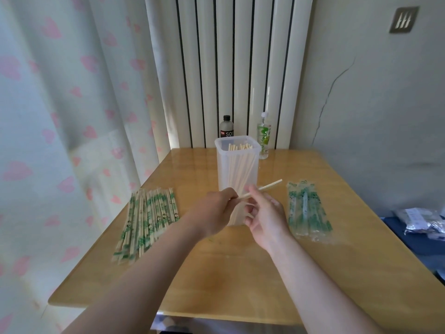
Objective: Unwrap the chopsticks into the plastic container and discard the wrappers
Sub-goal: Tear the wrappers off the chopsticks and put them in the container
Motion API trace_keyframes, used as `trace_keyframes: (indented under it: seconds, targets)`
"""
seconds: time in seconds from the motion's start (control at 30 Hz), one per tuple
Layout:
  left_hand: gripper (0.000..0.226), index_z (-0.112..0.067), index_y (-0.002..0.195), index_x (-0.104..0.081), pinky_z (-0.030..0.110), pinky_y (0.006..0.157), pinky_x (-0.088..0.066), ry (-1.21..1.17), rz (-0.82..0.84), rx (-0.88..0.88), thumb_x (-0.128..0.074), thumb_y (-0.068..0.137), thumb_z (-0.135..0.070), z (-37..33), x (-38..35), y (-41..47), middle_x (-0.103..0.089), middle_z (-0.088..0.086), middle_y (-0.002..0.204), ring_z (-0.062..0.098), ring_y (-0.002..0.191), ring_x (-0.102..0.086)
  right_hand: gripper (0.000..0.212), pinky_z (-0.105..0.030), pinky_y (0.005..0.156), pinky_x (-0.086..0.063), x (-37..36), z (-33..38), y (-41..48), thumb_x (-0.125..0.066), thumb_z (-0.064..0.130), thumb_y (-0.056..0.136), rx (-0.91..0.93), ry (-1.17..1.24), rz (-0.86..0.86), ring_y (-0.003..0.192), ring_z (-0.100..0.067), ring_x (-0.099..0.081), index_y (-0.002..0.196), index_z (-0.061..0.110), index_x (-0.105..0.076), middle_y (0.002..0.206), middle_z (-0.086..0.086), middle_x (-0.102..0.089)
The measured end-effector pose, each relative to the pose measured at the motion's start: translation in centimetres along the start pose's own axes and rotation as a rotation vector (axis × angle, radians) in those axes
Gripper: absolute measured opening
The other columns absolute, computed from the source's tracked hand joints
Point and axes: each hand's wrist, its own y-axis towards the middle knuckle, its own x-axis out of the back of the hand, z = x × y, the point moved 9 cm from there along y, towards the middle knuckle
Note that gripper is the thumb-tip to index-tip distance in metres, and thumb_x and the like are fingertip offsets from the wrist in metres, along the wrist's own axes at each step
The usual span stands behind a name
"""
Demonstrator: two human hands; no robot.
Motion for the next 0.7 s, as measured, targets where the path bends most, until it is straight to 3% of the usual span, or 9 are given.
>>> trace_keyframes:
  seconds: [0.17, 0.33, 0.5, 0.63, 0.7]
  targets:
    - [0.024, -0.017, 0.112, -0.062, 0.032, 0.057, -0.039, 0.120, -0.027, -0.025, -0.043, 0.106, -0.031, 1.6, 1.1, -0.3, -0.049, -0.016, 0.071, 0.012, 0.064, -0.048, 0.024, -0.025, 0.053, -0.039, 4.0, 3.4, 0.9, -0.066, 0.030, 0.097, 0.059, 0.054, -0.112, 0.064, -0.011, -0.057, 0.105, 0.010, -0.077, 0.077, 0.001, -0.064]
    - [0.020, -0.018, 0.105, -0.067, 0.031, 0.059, -0.049, 0.242, -0.226, 0.153, -0.049, 0.102, -0.026, 5.0, 5.2, -0.5, -0.063, -0.005, 0.077, 0.018, 0.068, -0.057, 0.022, -0.027, 0.056, -0.049, 7.7, 4.9, 1.3, -0.063, 0.025, 0.101, 0.107, 0.130, -0.246, 0.067, -0.016, -0.062, 0.107, 0.005, -0.071, 0.084, -0.005, -0.064]
    - [0.019, -0.013, 0.088, -0.064, 0.035, 0.056, -0.046, -0.170, -0.538, 0.300, -0.054, 0.100, -0.025, 5.4, 9.6, -0.8, -0.061, 0.002, 0.064, 0.018, 0.055, -0.051, 0.021, -0.031, 0.064, -0.055, 8.4, 5.0, 1.1, -0.065, 0.020, 0.100, 0.131, 0.113, -0.276, 0.072, -0.021, -0.063, 0.104, 0.000, -0.068, 0.083, -0.009, -0.062]
    - [0.020, -0.018, 0.088, -0.060, 0.035, 0.054, -0.041, -0.343, -0.528, 0.230, -0.052, 0.103, -0.028, 4.0, 10.0, -0.1, -0.056, 0.006, 0.060, 0.016, 0.051, -0.046, 0.019, -0.029, 0.065, -0.057, 6.5, 7.3, 0.5, -0.064, 0.018, 0.100, 0.176, 0.154, -0.232, 0.073, -0.021, -0.065, 0.102, -0.001, -0.068, 0.083, -0.008, -0.063]
    - [0.018, -0.020, 0.091, -0.058, 0.041, 0.055, -0.046, -0.372, -0.502, 0.222, -0.049, 0.104, -0.030, 3.8, 9.8, 0.0, -0.064, 0.014, 0.069, 0.025, 0.056, -0.053, 0.021, -0.028, 0.068, -0.058, 5.0, 10.0, 0.1, -0.064, 0.019, 0.100, 0.228, 0.216, -0.198, 0.074, -0.018, -0.066, 0.106, -0.001, -0.067, 0.086, -0.007, -0.064]
